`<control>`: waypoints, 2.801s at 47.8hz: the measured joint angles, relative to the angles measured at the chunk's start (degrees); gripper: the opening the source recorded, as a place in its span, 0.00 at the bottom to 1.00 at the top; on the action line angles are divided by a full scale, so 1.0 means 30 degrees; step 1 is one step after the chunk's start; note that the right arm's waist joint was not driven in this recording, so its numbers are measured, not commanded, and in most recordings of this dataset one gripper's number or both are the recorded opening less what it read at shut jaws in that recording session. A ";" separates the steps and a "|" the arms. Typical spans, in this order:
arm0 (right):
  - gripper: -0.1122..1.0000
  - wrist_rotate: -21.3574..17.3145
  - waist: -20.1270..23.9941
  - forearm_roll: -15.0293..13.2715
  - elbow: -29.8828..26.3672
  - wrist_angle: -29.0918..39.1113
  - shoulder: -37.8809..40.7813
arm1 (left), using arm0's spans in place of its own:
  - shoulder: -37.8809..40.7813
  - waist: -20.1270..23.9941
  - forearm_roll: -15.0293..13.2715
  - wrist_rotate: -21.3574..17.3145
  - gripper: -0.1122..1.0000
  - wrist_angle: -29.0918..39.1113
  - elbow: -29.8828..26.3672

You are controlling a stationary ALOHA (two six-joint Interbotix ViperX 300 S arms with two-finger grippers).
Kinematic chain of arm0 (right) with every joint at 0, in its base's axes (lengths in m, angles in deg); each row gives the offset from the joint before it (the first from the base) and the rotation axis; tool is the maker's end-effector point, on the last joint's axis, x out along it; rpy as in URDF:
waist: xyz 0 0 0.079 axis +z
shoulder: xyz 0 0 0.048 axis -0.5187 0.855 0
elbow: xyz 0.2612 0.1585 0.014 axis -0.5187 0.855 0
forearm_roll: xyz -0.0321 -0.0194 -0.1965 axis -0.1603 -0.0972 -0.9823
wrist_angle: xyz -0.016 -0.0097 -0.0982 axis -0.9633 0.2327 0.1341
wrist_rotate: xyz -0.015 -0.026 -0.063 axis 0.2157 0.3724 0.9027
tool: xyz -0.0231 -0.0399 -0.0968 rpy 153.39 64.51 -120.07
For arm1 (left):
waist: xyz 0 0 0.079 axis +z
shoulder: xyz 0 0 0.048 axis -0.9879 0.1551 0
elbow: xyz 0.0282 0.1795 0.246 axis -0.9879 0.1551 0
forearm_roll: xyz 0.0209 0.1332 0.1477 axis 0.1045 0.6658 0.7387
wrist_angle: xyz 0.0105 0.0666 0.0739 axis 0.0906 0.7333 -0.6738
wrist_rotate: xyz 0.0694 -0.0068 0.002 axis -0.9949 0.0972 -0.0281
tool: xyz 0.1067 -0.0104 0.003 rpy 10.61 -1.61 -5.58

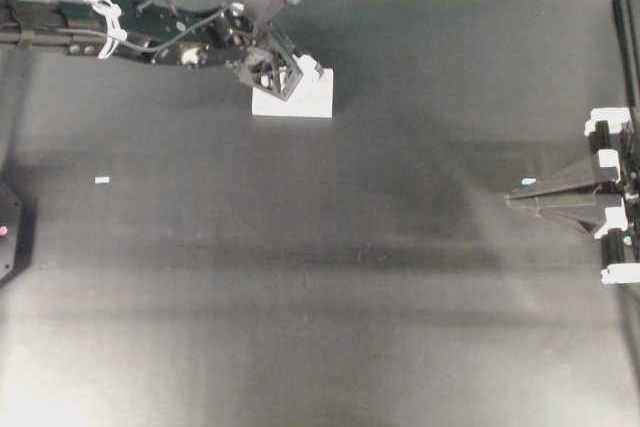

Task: Push the sponge with the left arm to wipe the table.
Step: 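Lower the left gripper onto the top of the white sponge, then push the sponge with the left gripper toward the near left corner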

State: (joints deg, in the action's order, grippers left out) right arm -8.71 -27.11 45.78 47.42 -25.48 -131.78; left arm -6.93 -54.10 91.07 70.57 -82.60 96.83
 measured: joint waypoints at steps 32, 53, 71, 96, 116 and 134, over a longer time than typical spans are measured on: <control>0.10 -0.0029 0.0000 0.0000 0.0059 -0.0059 -0.0029 | -0.0850 -0.1084 0.0000 0.1055 0.16 0.2080 0.1172; 0.10 -0.0029 0.0000 0.0000 0.0088 -0.0234 -0.0029 | -0.2666 -0.3105 0.0029 0.3545 0.15 0.2256 0.3662; 0.10 -0.0029 0.0000 0.0000 0.0117 -0.0527 -0.0029 | -0.4189 -0.6064 0.0029 0.6270 0.15 0.2080 0.6152; 0.10 -0.0029 0.0000 0.0000 0.0146 -0.0674 -0.0029 | -0.5566 -1.1396 0.0029 0.9902 0.15 0.1787 0.8145; 0.10 -0.0029 0.0000 0.0000 0.0146 -0.0674 -0.0029 | -0.5771 -1.5703 0.0059 1.2070 0.15 0.1787 0.8613; 0.10 -0.0029 0.0000 0.0000 0.0146 -0.0674 -0.0029 | -0.5830 -1.6055 0.0059 1.2012 0.15 0.1787 0.8643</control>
State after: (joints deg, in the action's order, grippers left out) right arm -8.80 -27.11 45.78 47.85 -27.50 -131.87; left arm -24.42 -102.26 91.25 106.60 -77.24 122.76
